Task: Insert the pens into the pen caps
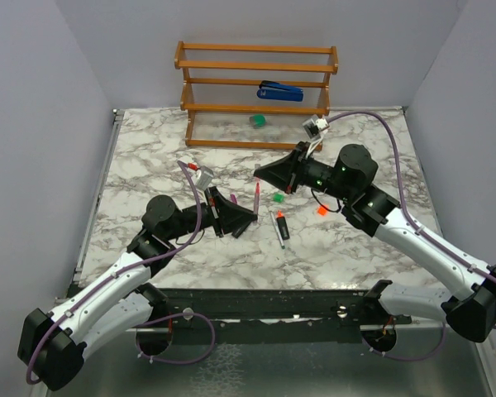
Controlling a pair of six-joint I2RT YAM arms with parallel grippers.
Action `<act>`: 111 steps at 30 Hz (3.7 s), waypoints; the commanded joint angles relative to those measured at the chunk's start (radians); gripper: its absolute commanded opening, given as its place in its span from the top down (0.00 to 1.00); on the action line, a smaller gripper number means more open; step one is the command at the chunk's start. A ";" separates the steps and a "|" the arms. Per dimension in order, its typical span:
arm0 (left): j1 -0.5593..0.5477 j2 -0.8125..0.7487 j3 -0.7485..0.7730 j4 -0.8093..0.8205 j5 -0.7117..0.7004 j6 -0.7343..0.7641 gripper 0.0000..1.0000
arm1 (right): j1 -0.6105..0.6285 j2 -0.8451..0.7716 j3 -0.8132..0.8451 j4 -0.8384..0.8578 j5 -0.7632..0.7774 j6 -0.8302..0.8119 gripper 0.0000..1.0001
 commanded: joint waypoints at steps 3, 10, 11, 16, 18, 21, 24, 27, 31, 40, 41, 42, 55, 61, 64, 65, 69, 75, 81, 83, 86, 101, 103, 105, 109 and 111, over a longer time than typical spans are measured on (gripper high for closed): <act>0.002 -0.017 -0.010 0.020 0.007 0.007 1.00 | 0.002 -0.024 0.036 0.030 -0.034 0.022 0.99; 0.002 -0.021 -0.012 0.020 0.005 0.005 1.00 | 0.002 -0.024 0.033 -0.009 -0.063 0.018 1.00; 0.002 -0.024 -0.013 0.020 0.005 0.005 1.00 | 0.002 -0.025 0.030 -0.013 -0.064 0.017 0.99; 0.002 -0.029 -0.015 0.020 0.000 0.003 1.00 | 0.002 -0.035 0.026 -0.050 -0.077 0.007 0.99; 0.002 -0.027 -0.013 0.020 0.000 0.005 1.00 | 0.002 -0.035 0.026 -0.061 -0.084 0.007 0.99; 0.002 -0.024 -0.012 0.019 0.000 0.008 1.00 | 0.002 -0.034 0.023 -0.070 -0.097 0.010 0.99; 0.002 -0.022 -0.012 0.019 0.000 0.008 1.00 | 0.002 -0.033 0.025 -0.079 -0.106 0.010 0.99; 0.002 -0.022 -0.009 0.019 -0.003 0.011 1.00 | 0.002 -0.031 0.023 -0.084 -0.117 0.013 1.00; 0.002 -0.016 0.000 0.018 -0.006 0.020 1.00 | 0.002 -0.025 0.008 -0.075 -0.131 0.025 0.99; 0.004 0.008 0.076 -0.027 -0.041 0.089 1.00 | 0.005 -0.060 -0.072 -0.064 -0.121 0.046 1.00; 0.005 0.012 0.090 -0.036 -0.050 0.100 1.00 | 0.006 -0.071 -0.082 -0.066 -0.118 0.048 0.99; 0.006 0.018 0.104 -0.043 -0.058 0.110 1.00 | 0.007 -0.078 -0.089 -0.067 -0.116 0.050 0.99; 0.016 0.051 0.202 -0.053 -0.137 0.169 1.00 | 0.042 -0.128 -0.163 -0.077 -0.089 0.059 0.99; 0.016 0.067 0.247 -0.055 -0.135 0.191 1.00 | 0.069 -0.131 -0.197 -0.060 -0.069 0.067 0.99; 0.017 0.074 0.264 -0.055 -0.138 0.200 1.00 | 0.083 -0.130 -0.210 -0.069 -0.060 0.061 0.99; 0.017 0.075 0.270 -0.055 -0.140 0.204 1.00 | 0.088 -0.130 -0.213 -0.075 -0.055 0.057 0.99; 0.022 0.087 0.295 -0.054 -0.146 0.225 1.00 | 0.104 -0.126 -0.227 -0.092 -0.054 0.050 0.99; 0.025 0.097 0.322 -0.053 -0.157 0.242 1.00 | 0.123 -0.108 -0.248 -0.085 -0.063 0.060 0.99; 0.028 0.085 0.327 -0.050 -0.175 0.250 1.00 | 0.135 -0.103 -0.284 -0.074 -0.054 0.068 0.99; 0.029 0.080 0.327 -0.045 -0.181 0.250 1.00 | 0.141 -0.099 -0.294 -0.071 -0.055 0.068 0.99; 0.031 0.073 0.329 -0.032 -0.189 0.249 1.00 | 0.148 -0.092 -0.304 -0.070 -0.054 0.068 0.99; 0.042 0.049 0.341 -0.010 -0.207 0.264 1.00 | 0.175 -0.069 -0.338 -0.100 -0.055 0.046 0.99; 0.046 0.047 0.343 -0.011 -0.203 0.267 1.00 | 0.174 -0.070 -0.334 -0.126 -0.053 0.031 0.99; 0.048 0.047 0.344 -0.013 -0.195 0.269 1.00 | 0.175 -0.068 -0.329 -0.161 -0.050 0.012 0.99; 0.051 0.047 0.348 -0.022 -0.184 0.275 1.00 | 0.175 -0.048 -0.320 -0.202 -0.068 -0.013 0.99; 0.052 0.047 0.352 -0.026 -0.182 0.279 1.00 | 0.174 -0.032 -0.317 -0.214 -0.083 -0.023 1.00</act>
